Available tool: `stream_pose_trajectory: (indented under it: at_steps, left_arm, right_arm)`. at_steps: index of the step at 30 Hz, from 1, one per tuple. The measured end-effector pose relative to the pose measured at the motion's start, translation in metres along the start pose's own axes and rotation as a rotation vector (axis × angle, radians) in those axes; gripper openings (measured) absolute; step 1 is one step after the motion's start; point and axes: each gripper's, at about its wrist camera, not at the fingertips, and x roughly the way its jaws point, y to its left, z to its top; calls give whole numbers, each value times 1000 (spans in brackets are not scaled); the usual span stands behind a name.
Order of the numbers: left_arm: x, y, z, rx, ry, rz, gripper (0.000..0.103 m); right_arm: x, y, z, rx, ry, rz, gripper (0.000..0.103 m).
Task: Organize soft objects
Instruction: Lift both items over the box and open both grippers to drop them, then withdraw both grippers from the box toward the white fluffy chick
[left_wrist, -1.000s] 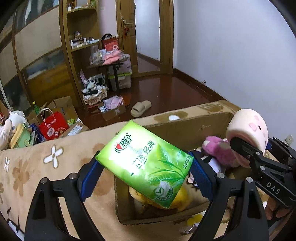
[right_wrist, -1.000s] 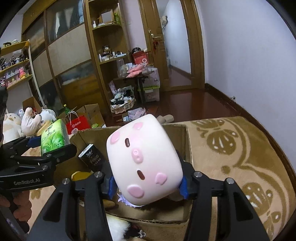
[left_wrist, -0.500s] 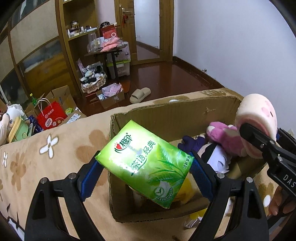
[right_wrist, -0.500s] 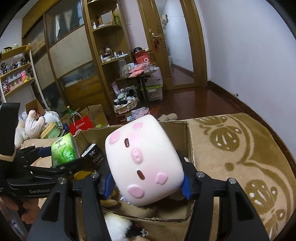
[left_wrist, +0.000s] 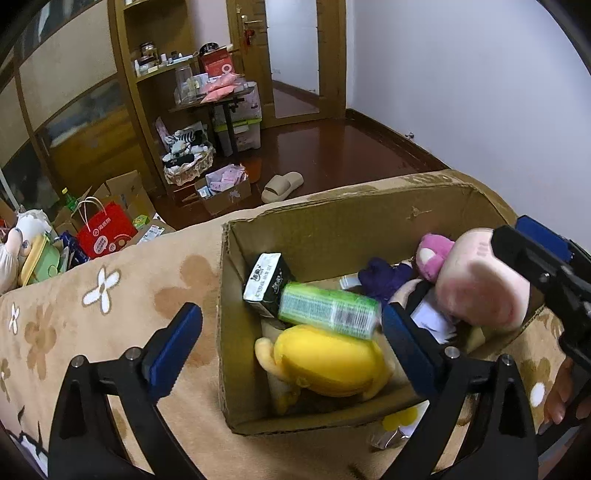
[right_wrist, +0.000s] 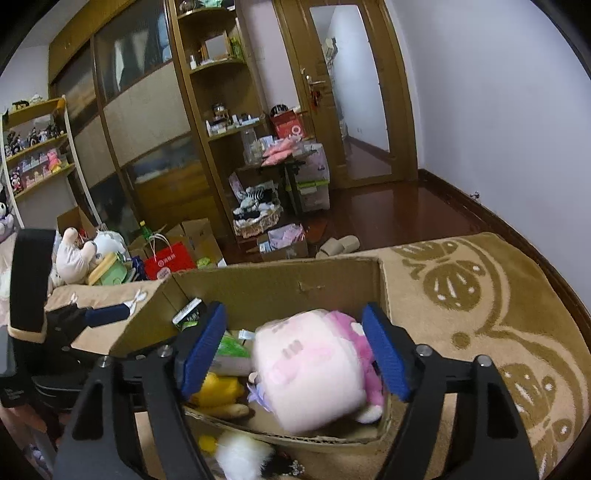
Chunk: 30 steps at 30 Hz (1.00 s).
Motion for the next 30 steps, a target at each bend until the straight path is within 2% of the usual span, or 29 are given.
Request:
stream_pose_trajectory:
  at_steps: [4, 6, 7, 15, 21, 30]
  left_arm:
    - [-4, 5, 0, -19, -5, 2, 97]
    - [-7, 5, 0, -20, -5, 8, 97]
    - [-9, 6, 0, -21, -4, 8, 98]
    - [-36, 8, -8, -34, -21, 21, 100]
    - [-56, 7, -21, -44, 4, 18, 100]
    - [-86, 3, -40, -28, -3, 27, 100]
  right_arm:
    - [-5, 0, 2, 0, -3, -11, 83]
    - [-9, 0, 0, 1, -6, -11, 93]
    - [-10, -2, 1, 2, -9, -11, 94]
    - [-28, 1, -6, -7, 13, -23, 95]
    - [-46, 10, -13, -40, 22, -38, 95]
    - [-76, 23, -22, -58, 3, -28, 95]
